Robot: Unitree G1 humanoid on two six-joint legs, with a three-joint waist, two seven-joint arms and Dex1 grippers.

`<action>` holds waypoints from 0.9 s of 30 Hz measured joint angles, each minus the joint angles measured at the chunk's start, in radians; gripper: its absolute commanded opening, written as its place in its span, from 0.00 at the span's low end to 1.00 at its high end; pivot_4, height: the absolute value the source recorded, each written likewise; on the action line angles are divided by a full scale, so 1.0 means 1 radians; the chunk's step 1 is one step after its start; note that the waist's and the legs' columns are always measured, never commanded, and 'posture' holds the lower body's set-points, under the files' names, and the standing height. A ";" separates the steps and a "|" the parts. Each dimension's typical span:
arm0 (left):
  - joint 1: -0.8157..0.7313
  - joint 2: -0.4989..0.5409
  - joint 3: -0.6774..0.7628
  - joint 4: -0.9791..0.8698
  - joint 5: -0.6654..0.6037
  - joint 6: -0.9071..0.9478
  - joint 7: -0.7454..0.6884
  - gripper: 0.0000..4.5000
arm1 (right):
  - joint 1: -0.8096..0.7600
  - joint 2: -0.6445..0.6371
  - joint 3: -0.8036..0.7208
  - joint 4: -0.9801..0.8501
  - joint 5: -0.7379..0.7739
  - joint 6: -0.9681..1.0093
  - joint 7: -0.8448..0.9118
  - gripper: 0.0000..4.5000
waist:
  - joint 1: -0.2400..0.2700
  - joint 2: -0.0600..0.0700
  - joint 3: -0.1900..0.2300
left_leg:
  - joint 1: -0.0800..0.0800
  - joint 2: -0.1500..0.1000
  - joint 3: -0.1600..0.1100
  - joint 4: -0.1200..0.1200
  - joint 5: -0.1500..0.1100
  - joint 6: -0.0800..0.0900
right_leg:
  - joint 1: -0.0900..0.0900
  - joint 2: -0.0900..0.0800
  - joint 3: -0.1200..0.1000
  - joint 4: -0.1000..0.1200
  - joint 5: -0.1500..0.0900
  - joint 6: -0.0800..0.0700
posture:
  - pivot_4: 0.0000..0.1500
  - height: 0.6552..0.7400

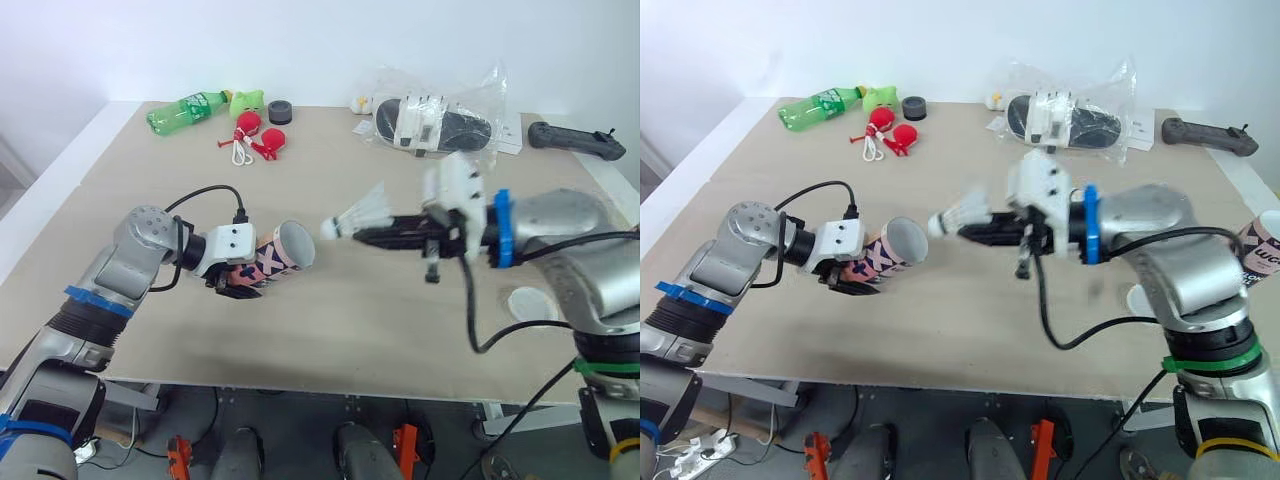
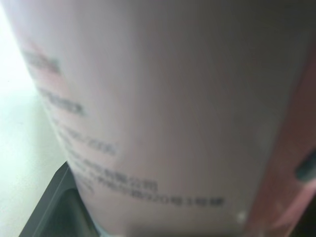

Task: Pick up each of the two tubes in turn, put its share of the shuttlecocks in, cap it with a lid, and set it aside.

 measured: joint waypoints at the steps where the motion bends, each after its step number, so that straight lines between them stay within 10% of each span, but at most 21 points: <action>1: 0.000 0.000 0.000 0.000 0.000 0.000 0.000 0.70 | -0.006 0.015 0.029 0.000 -0.014 0.000 -0.001 0.04 | 0.000 0.000 0.000 | 0.000 0.000 0.000 0.001 0.000 0.000 | 0.000 0.000 0.000 0.000 0.000 0.000 | 1.00 1.00; 9: 0.000 0.000 0.000 -0.003 -0.003 0.006 -0.002 0.70 | -0.067 0.102 0.136 0.026 -0.135 -0.016 -0.042 0.04 | 0.001 0.000 0.000 | -0.001 0.000 -0.001 0.001 0.000 0.000 | -0.001 0.000 -0.001 0.001 -0.001 0.000 | 1.00 1.00; 19: 0.000 -0.001 0.000 -0.003 -0.003 0.006 -0.002 0.70 | -0.066 0.157 0.120 0.023 -0.129 0.008 -0.060 0.96 | 0.001 0.000 0.000 | -0.001 0.000 -0.002 0.001 0.000 0.000 | 0.000 0.000 -0.002 0.002 -0.001 -0.001 | 1.00 1.00; 27: 0.002 -0.005 0.000 -0.009 -0.003 0.007 0.001 0.70 | 0.049 0.072 -0.126 0.101 -0.184 0.094 -0.294 0.96 | 0.005 0.000 0.000 | -0.002 0.000 -0.002 0.001 0.000 0.000 | -0.001 0.000 -0.002 0.002 -0.001 -0.001 | 1.00 1.00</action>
